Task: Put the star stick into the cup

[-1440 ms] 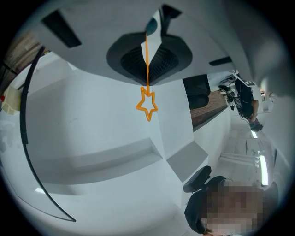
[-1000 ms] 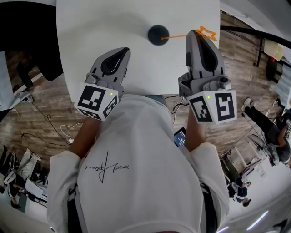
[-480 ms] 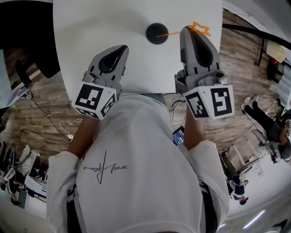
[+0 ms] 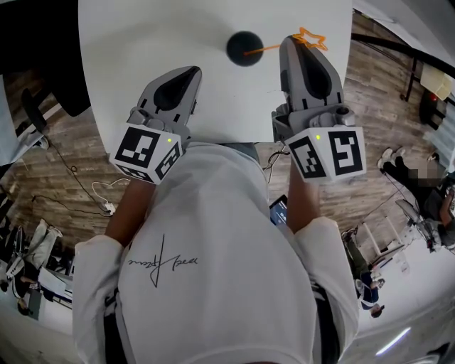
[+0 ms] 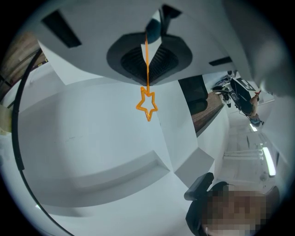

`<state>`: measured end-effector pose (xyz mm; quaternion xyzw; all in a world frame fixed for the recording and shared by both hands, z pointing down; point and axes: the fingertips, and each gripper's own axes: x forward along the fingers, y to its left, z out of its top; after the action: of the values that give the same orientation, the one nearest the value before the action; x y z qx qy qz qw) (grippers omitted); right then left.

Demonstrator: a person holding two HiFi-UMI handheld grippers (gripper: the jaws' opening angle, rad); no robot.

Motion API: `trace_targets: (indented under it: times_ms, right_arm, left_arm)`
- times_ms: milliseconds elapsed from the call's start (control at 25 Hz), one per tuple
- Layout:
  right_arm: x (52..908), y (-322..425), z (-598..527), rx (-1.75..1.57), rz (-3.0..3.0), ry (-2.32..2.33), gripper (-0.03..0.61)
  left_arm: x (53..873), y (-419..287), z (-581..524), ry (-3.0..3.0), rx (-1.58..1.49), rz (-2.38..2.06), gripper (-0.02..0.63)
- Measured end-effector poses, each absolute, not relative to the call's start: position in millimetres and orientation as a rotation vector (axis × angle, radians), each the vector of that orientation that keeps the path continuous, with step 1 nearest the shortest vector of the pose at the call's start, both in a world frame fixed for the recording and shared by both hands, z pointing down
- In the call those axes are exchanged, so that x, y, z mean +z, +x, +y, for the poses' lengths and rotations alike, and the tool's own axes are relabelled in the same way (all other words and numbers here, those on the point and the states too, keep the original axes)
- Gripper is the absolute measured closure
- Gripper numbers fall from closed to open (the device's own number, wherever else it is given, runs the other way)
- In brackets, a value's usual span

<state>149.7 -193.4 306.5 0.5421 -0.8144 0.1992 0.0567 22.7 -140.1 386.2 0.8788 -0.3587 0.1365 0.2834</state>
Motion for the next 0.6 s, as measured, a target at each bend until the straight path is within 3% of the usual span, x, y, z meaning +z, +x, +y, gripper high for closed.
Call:
trace_targets:
  times_ms: [600]
  right_arm:
    - [332.0, 147.0, -196.3, 0.661, -2.456, 1.608, 0.563]
  left_arm:
    - [402.7, 30.1, -126.3, 2.286, 0.374, -0.941, 0.606]
